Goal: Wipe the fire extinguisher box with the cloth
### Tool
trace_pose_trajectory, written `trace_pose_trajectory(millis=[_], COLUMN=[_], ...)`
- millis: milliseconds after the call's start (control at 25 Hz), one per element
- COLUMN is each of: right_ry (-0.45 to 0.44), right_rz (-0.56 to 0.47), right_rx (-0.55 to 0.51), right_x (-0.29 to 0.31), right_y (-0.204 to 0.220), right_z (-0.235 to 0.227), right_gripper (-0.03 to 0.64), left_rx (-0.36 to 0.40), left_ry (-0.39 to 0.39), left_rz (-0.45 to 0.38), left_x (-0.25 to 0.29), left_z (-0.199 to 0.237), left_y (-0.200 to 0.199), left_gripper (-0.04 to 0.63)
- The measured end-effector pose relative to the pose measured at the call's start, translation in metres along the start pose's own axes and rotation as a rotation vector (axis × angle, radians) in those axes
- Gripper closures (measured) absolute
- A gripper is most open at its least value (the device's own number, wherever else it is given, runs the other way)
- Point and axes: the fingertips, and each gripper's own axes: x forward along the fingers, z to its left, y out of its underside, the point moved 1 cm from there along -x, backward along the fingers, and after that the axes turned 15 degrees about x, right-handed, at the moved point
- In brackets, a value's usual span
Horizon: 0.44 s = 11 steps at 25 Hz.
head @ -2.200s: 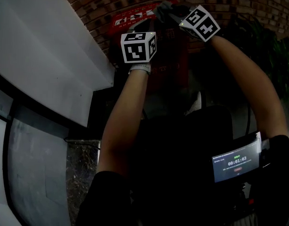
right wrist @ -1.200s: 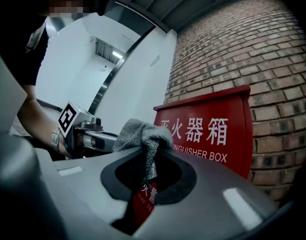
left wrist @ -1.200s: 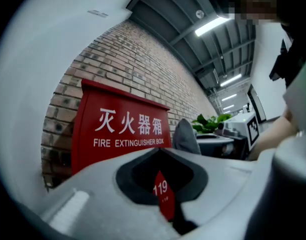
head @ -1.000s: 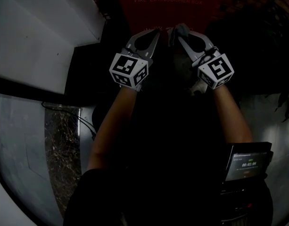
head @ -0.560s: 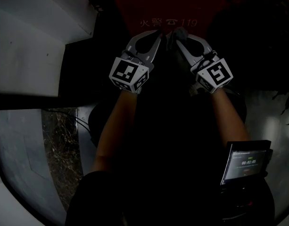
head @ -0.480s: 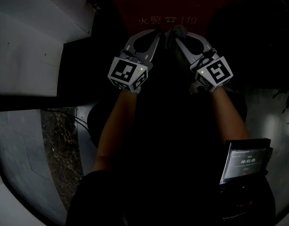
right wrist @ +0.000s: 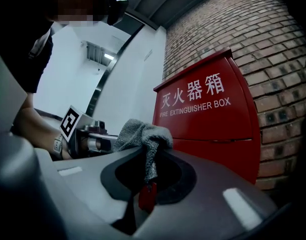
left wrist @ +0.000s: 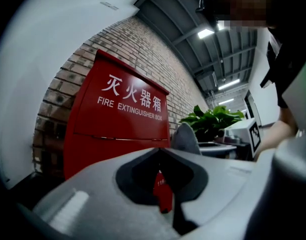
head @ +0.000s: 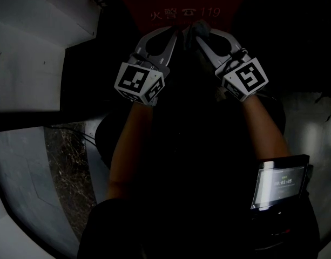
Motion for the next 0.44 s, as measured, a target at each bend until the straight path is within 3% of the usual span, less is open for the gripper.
trace_pose_trajectory(millis=[440], right_ry=[-0.016], right_rz=[-0.039], right_rx=[0.022], right_x=[-0.008], right_y=[-0.003], right_z=[0.011], right_gripper=[0.586], left_rx=[-0.053], left_ry=[0.009], left_rz=[0.035], left_x=[-0.005], left_z=[-0.012], left_y=[0.009], left_gripper=[0.592])
